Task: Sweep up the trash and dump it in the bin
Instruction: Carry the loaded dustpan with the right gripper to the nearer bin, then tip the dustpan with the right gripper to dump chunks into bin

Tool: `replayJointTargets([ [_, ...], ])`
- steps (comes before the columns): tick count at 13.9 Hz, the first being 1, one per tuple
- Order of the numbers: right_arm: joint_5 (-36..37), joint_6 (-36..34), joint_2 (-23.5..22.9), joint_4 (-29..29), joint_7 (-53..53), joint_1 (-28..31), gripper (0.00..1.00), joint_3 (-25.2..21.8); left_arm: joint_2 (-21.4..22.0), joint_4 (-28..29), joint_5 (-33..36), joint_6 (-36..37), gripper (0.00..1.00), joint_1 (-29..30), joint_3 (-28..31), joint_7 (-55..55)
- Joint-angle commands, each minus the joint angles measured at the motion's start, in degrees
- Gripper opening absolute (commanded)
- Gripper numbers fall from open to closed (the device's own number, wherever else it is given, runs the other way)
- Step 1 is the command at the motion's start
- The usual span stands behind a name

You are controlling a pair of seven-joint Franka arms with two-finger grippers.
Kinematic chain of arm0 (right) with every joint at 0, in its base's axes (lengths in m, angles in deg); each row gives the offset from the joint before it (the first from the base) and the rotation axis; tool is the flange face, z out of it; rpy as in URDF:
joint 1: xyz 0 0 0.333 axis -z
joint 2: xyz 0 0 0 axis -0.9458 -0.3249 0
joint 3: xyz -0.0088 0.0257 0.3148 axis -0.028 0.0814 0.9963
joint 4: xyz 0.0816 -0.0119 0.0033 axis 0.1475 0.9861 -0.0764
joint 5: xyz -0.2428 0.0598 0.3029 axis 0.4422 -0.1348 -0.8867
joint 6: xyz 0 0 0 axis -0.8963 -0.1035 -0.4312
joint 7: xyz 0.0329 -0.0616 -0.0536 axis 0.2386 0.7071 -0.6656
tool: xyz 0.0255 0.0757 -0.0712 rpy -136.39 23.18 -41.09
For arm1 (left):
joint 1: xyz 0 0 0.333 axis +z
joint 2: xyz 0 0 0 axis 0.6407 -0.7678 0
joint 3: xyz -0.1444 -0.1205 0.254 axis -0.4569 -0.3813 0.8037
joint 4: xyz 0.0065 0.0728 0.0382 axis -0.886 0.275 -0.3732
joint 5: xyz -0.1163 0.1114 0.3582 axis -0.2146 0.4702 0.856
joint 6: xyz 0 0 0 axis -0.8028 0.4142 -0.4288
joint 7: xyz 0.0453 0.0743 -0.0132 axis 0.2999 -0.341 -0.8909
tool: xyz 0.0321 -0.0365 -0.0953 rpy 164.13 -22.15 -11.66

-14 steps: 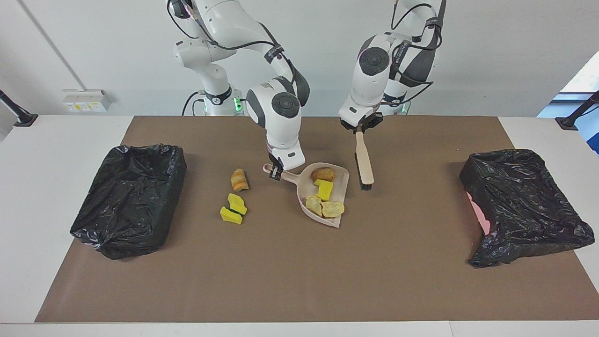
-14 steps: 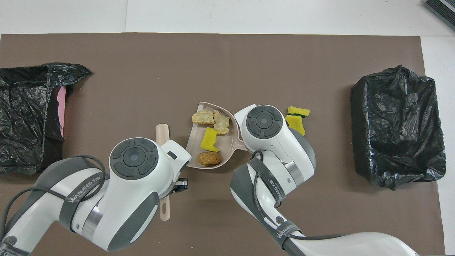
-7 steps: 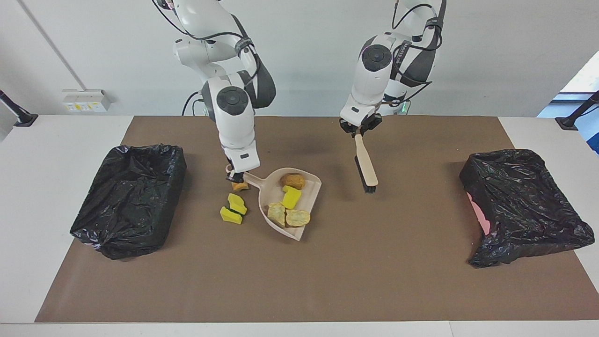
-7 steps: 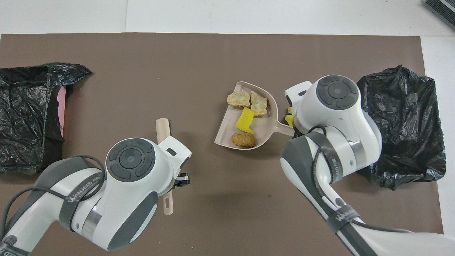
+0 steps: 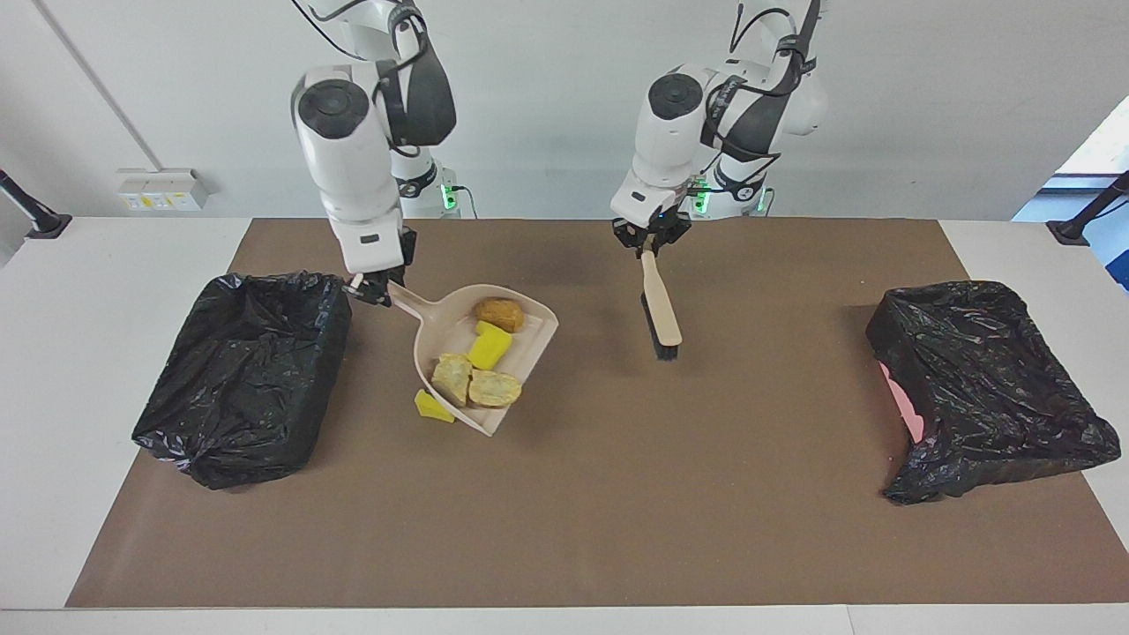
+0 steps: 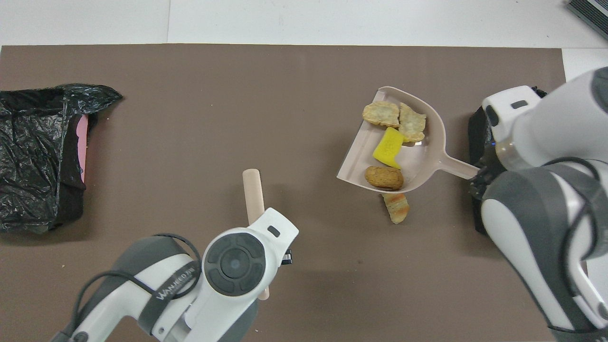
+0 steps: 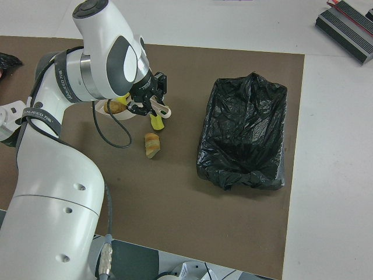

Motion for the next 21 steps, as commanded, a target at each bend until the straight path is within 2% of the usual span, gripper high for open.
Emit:
replayJointTargets([
  [1,-1.2,-2.3,3.6,0.8,-10.6,7.1,0.0,-1.5,0.7,5.2,-0.4,-4.0,0.0,-8.5,0.6,-6.1],
  [3,0.3,-1.7,3.8,1.1,-19.6,12.2,0.0,-2.7,1.2,7.0,-0.6,-4.1,0.0,-14.3,0.6,-11.6],
  [5,7.0,0.1,3.9,1.2,-23.4,16.2,0.0,-2.7,1.8,8.1,-0.6,-4.2,0.0,-17.5,0.6,-15.7],
  [6,10.6,2.5,3.8,1.2,-25.4,17.9,0.0,-2.8,1.7,8.6,-0.7,-4.9,0.0,-18.9,0.5,-16.7],
  [8,13.2,8.3,2.6,1.6,-30.3,22.8,0.0,-2.9,1.0,9.8,-3.2,-8.5,0.0,-20.9,0.5,-19.2],
  [10,18.2,12.6,1.5,1.9,-30.5,24.1,0.0,-2.9,-1.4,9.8,-4.2,-9.7,0.0,-22.4,0.5,-20.3],
  [13,27.4,14.2,1.4,2.7,-27.4,21.9,0.0,-2.5,-1.7,9.7,-4.4,-9.7,0.02,-22.4,0.5,-20.0],
  [15,34.7,14.4,0.5,4.2,-27.3,18.6,0.0,-2.4,-1.9,9.7,-4.4,-10.1,0.53,-21.9,0.5,-19.1],
  [17,39.6,14.5,0.0,5.8,-27.5,18.2,0.0,-2.4,-1.9,9.7,-4.4,-10.5,0.93,-21.9,0.6,-18.6],
  [18,41.9,14.5,0.0,6.1,-27.9,18.0,0.0,-2.1,-2.1,9.6,-4.4,-10.5,1.0,-21.8,0.6,-17.8],
  [19,43.0,14.6,0.1,6.2,-29.0,17.3,0.0,-2.0,-2.1,9.1,-4.3,-10.4,1.0,-21.2,0.7,-16.1],
  [21,45.6,16.1,0.1,6.2,-32.3,16.4,0.0,-2.0,-1.6,6.9,-4.4,-9.4,1.0,-16.5,0.7,-11.1],
])
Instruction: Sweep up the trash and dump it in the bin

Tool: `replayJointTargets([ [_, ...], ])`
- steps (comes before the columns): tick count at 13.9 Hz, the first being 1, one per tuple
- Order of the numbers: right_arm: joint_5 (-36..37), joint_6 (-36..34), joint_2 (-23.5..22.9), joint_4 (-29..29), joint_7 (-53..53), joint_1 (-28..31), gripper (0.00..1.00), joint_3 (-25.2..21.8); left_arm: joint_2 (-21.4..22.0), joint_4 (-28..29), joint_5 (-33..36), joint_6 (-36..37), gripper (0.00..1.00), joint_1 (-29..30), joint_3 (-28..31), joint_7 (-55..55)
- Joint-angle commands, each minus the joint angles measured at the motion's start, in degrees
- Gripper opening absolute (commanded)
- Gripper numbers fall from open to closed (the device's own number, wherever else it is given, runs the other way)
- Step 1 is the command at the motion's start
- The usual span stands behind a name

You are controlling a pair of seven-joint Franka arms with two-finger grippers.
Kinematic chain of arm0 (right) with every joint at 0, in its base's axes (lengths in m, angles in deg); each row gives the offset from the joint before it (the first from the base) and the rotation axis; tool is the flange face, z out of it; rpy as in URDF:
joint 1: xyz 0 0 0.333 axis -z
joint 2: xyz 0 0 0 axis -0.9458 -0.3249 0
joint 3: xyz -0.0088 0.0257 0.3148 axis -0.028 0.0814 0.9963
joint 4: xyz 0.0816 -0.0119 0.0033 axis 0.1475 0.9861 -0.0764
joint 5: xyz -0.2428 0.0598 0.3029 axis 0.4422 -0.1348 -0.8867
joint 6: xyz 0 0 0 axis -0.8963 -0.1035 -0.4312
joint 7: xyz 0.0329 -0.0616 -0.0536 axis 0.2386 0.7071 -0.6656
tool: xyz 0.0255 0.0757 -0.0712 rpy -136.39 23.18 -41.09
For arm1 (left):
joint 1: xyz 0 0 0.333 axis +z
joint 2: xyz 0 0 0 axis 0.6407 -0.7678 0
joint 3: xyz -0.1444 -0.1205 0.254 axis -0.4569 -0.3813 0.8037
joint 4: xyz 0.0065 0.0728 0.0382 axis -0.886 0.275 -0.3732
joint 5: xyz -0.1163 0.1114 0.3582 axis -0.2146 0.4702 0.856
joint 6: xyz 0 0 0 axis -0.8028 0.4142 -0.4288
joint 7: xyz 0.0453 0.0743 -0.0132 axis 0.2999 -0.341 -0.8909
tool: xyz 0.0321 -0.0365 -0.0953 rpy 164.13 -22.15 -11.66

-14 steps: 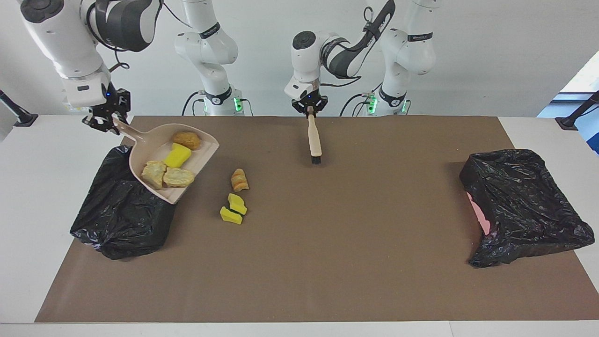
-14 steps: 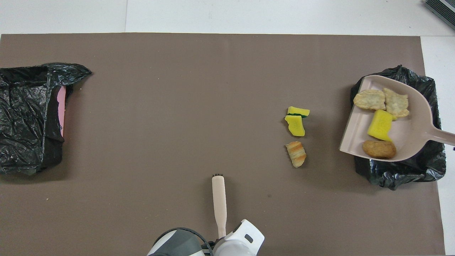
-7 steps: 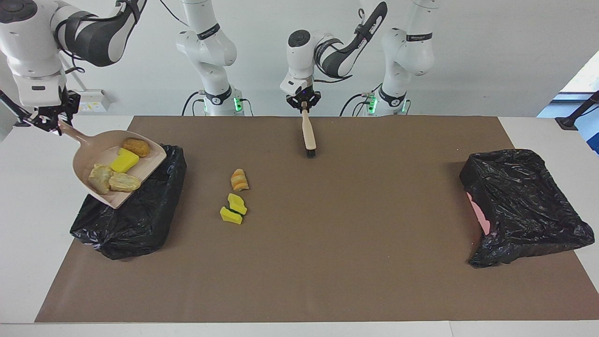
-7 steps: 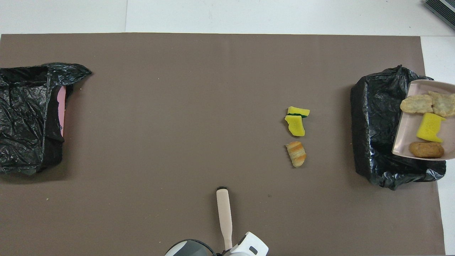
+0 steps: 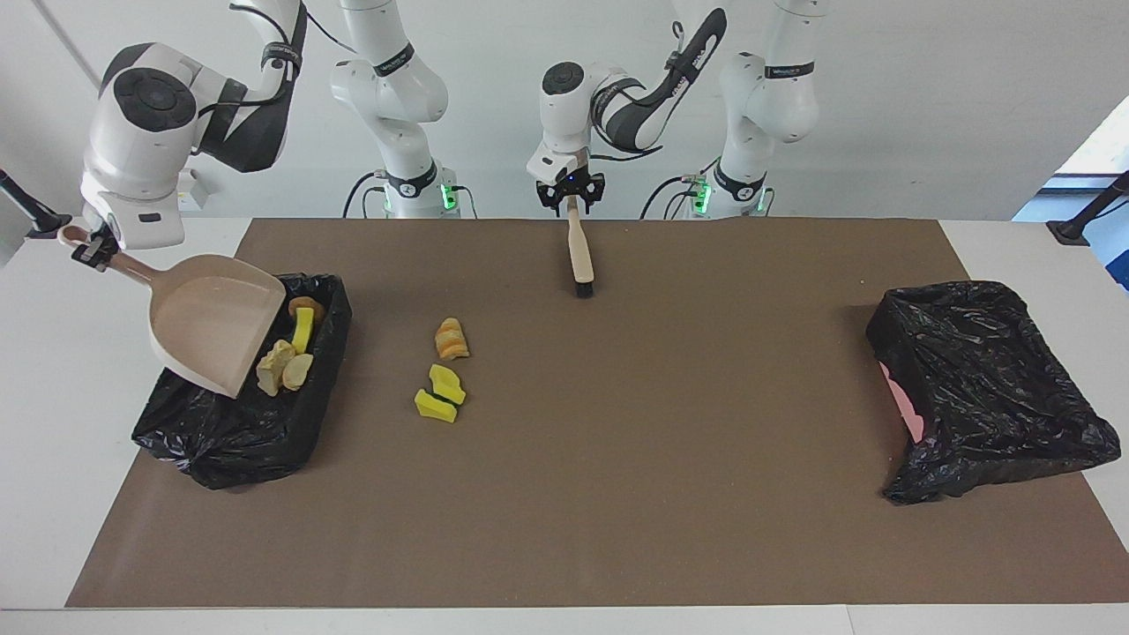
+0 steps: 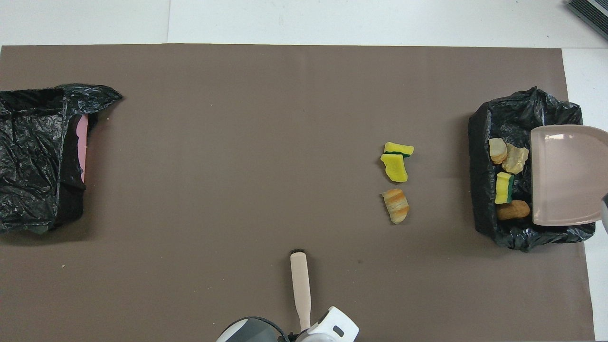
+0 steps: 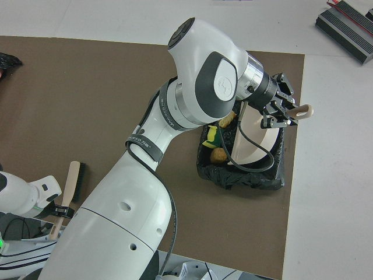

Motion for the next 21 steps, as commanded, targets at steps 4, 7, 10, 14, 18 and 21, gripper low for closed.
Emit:
replayJointTargets([
  [4,7.2,-4.7,2.2,-2.5,-5.1,-3.7,0.0,0.4,0.4,-11.1,1.1,7.6,1.0,15.2,0.6,16.0],
  [7,5.5,-12.4,4.7,-6.6,-1.6,-7.2,0.0,0.4,1.3,-15.1,3.9,13.7,1.0,22.2,0.9,21.1],
  [10,-4.7,-19.0,7.1,-7.8,11.6,-7.7,0.0,1.7,1.5,-22.7,5.2,22.8,1.0,31.1,0.9,30.8],
  [14,-22.5,-21.3,8.3,-5.7,34.3,-7.8,0.0,3.1,3.9,-29.5,5.3,32.5,1.0,41.0,1.0,46.0],
  [18,-33.4,-20.7,5.7,-2.7,61.7,-10.0,0.0,11.6,2.2,-37.2,5.1,32.6,1.0,50.1,1.9,57.3],
  [21,-38.4,-15.8,-1.5,-4.1,88.8,-20.2,0.0,11.9,0.2,-39.3,4.7,32.9,1.0,52.2,2.2,58.9],
])
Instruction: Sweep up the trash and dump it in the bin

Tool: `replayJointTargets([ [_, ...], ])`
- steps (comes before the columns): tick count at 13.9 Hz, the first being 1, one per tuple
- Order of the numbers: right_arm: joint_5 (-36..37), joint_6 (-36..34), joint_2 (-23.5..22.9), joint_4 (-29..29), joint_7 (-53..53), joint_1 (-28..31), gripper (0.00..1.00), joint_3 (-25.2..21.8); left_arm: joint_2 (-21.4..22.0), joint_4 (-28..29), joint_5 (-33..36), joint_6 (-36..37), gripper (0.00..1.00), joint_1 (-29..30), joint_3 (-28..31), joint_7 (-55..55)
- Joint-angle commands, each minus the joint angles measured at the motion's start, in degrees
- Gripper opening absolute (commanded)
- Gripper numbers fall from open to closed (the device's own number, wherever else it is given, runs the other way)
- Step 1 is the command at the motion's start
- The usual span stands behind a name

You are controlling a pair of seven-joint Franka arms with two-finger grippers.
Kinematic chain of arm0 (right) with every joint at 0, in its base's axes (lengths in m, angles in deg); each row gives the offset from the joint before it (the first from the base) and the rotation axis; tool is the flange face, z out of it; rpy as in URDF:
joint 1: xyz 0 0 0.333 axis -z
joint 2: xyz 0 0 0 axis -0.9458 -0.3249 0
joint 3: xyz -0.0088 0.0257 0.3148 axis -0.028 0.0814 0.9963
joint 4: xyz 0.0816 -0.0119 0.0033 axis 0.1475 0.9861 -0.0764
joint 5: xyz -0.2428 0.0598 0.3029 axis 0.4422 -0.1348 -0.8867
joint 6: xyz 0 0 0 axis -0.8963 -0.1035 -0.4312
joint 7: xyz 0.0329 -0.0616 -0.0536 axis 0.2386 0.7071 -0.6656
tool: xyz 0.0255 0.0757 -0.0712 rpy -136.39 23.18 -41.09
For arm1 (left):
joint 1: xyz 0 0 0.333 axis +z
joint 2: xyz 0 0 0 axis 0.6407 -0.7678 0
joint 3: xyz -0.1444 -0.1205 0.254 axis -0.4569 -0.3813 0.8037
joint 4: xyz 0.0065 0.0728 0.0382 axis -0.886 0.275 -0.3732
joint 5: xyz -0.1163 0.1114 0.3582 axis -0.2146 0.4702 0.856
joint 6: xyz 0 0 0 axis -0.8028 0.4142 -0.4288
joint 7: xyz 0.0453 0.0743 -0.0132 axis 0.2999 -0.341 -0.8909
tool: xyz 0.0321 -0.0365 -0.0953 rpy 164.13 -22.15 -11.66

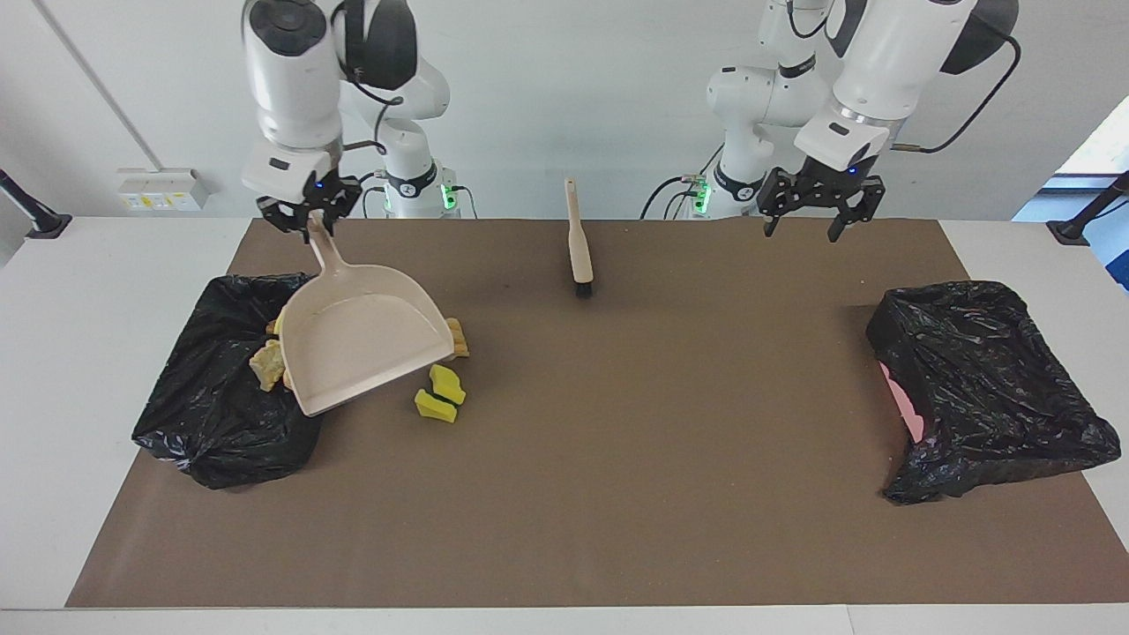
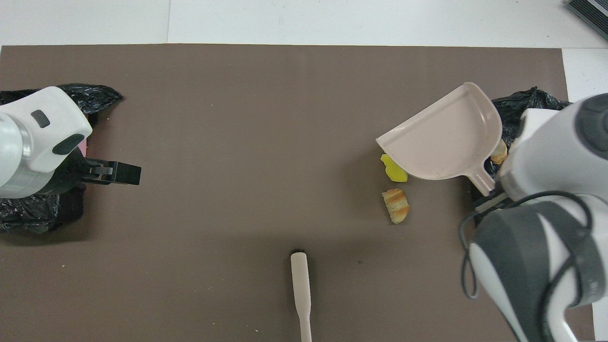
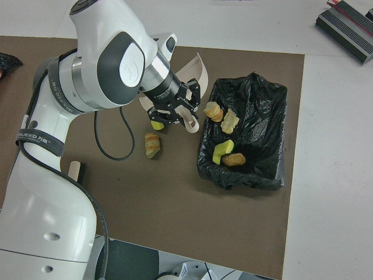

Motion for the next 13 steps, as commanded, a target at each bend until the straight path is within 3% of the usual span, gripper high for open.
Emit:
replayJointTargets([
  [1,-4.3,5.9,-7.4,-1.6,24.1,-7.9,0.0,-0.1,-4.9,-6.7,0.4,2.6,1.0,2.3,-0.4,1.0],
  [4,-11.9,17.0,-15.4,-5.3,42.8,-16.1,0.0,0.0,-9.0,-13.6,0.5,5.9,1.0,3.7,-0.3,1.5],
  [8,-11.9,20.5,-29.1,-16.3,57.0,-23.2,0.0,0.0,-8.4,-14.8,0.4,8.0,1.0,7.8,0.0,10.8],
  [11,-9.9,27.0,-32.4,-16.6,58.6,-25.2,0.0,-0.1,-7.4,-15.9,0.7,11.0,1.0,9.3,0.2,17.6],
  [13,-9.5,30.3,-32.6,-16.4,57.3,-24.9,0.0,0.0,-4.4,-13.0,0.5,11.7,1.0,10.0,0.2,19.7],
])
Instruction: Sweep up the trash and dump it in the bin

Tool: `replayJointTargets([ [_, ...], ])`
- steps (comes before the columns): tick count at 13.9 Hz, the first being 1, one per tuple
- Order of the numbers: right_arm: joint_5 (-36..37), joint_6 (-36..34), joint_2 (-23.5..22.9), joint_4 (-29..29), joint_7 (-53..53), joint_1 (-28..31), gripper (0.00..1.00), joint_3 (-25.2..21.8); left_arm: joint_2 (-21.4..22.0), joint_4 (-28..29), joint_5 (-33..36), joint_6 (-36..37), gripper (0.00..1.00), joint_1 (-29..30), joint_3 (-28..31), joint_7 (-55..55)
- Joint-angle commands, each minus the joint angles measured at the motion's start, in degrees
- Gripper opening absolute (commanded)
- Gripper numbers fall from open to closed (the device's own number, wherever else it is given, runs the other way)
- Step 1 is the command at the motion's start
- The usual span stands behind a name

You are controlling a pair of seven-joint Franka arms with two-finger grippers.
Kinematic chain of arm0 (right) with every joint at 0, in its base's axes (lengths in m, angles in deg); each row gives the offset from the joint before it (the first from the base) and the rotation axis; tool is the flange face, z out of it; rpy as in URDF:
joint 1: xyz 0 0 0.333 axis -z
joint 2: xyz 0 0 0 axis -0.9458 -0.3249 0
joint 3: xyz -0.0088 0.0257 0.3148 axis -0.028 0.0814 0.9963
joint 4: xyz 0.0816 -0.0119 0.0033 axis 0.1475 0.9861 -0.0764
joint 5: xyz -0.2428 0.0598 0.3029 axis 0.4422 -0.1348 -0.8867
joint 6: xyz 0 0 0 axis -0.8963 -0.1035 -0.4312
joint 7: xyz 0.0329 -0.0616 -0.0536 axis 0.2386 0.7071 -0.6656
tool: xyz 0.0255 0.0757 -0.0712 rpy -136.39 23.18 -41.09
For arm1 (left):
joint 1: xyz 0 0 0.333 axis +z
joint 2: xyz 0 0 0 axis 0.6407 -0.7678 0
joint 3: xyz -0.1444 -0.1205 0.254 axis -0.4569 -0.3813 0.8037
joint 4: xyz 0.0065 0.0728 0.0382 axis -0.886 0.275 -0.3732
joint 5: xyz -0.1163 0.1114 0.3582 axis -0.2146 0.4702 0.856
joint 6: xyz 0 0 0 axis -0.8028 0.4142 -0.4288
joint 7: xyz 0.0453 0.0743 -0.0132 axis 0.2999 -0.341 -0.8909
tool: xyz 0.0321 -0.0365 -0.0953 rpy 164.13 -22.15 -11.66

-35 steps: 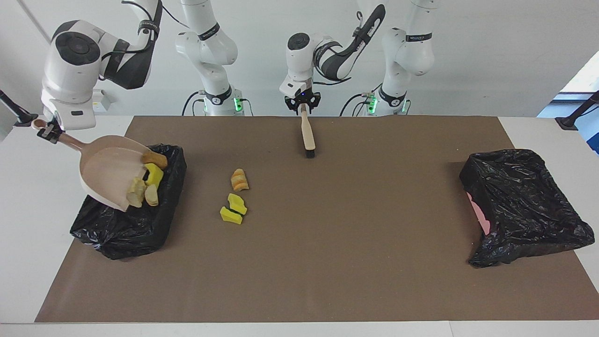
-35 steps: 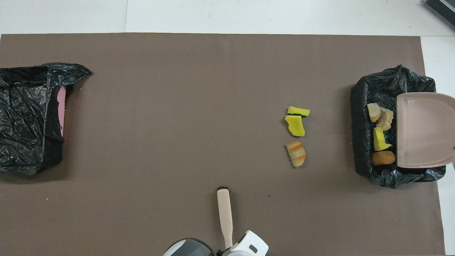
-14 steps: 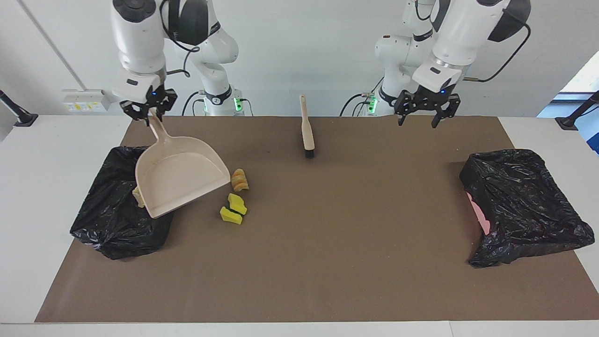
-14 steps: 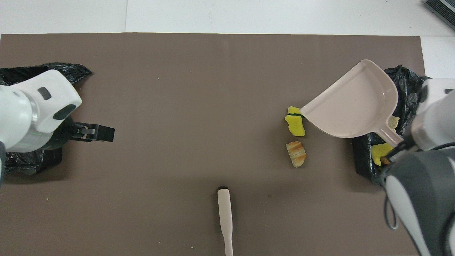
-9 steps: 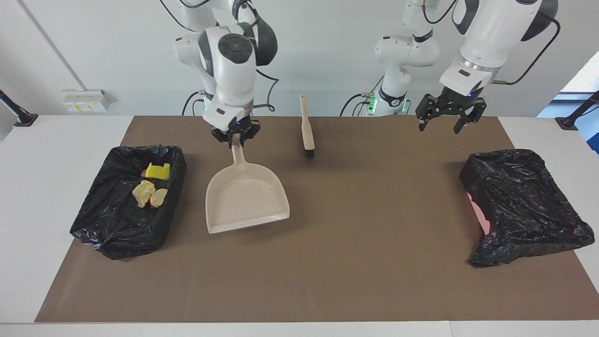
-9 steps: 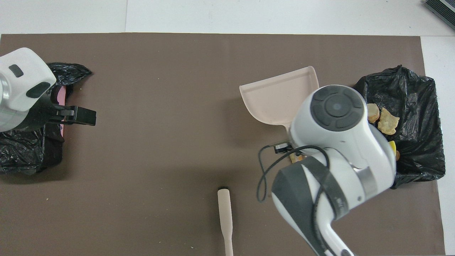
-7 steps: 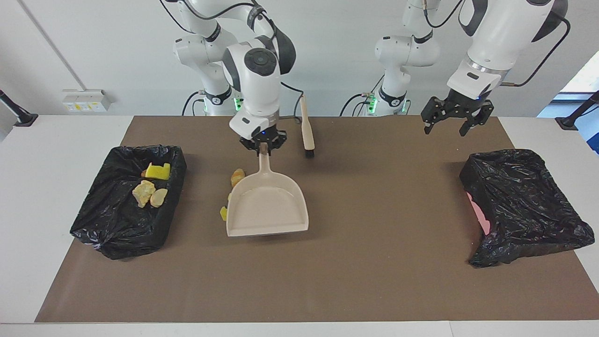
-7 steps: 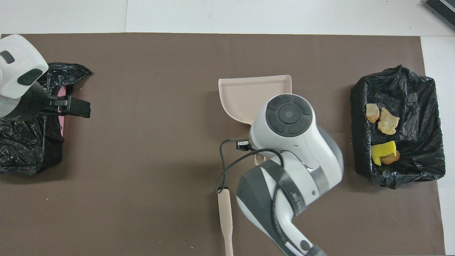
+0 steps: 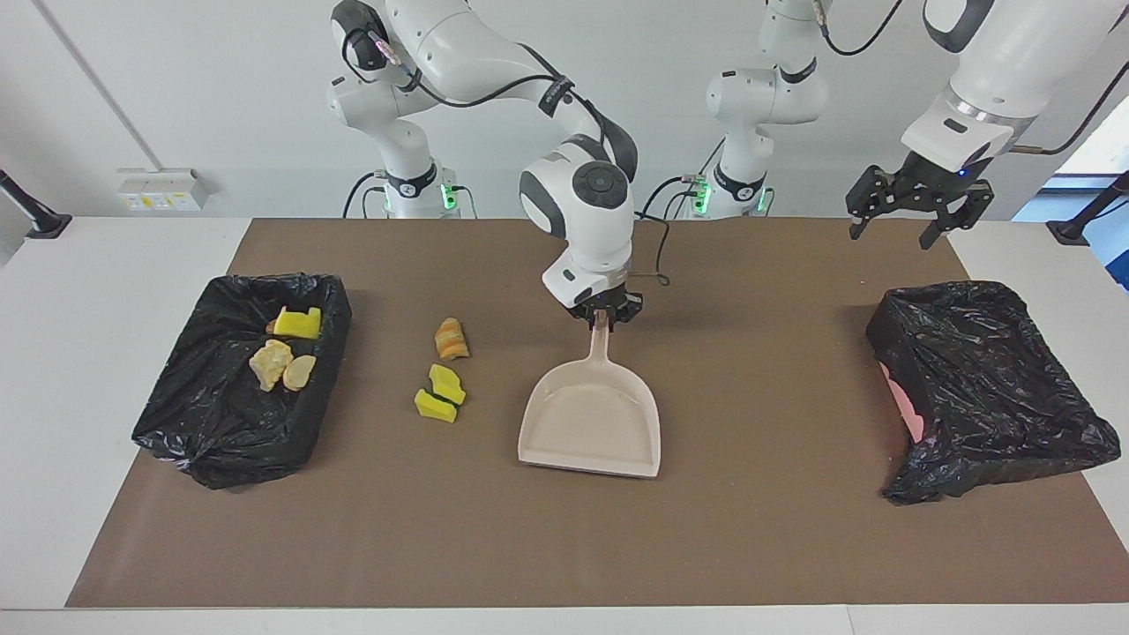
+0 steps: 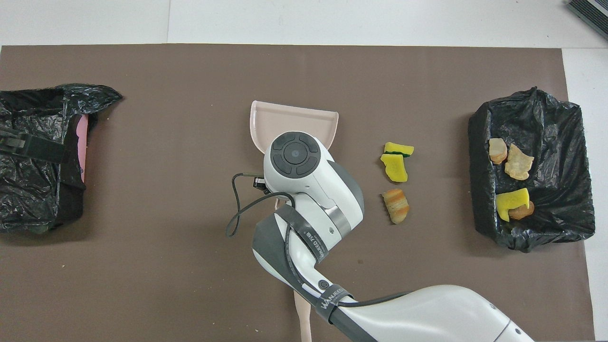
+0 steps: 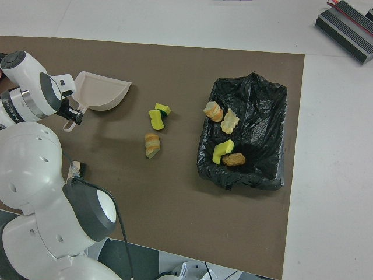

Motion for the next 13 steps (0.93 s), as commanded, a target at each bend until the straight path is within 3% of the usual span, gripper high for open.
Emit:
replayJointTargets([
  [1,0.9,1.6,-0.3,-1.2,-2.9,0.4,0.0,-0.2,3.7,3.1,0.5,2.2,1.0,0.9,-0.4,2.8],
  [3,0.8,3.0,-0.3,0.4,-8.1,1.0,0.0,-0.2,4.3,4.3,0.5,2.5,1.0,0.6,-0.4,2.0],
  [8,3.3,1.2,-2.5,-0.2,-9.1,1.6,0.02,-0.2,4.4,4.1,0.5,3.4,1.0,-0.1,-0.4,1.7],
  [9,3.5,0.2,-2.5,-0.4,-9.1,1.2,0.16,-0.4,4.3,4.0,0.5,3.4,1.0,-0.1,-0.6,1.8],
  [10,5.3,-0.3,-2.1,0.0,-10.0,1.3,0.68,-0.4,4.3,3.9,0.5,3.2,1.0,-0.1,-0.8,1.8],
  [11,6.5,-1.6,0.1,0.5,-10.9,1.8,1.0,-0.1,4.3,3.9,0.5,3.0,1.0,-0.2,-1.0,2.0],
  [13,5.0,-9.0,4.5,0.4,-16.0,3.0,1.0,-0.1,4.3,4.1,0.4,3.1,1.0,-0.2,-1.0,2.6],
])
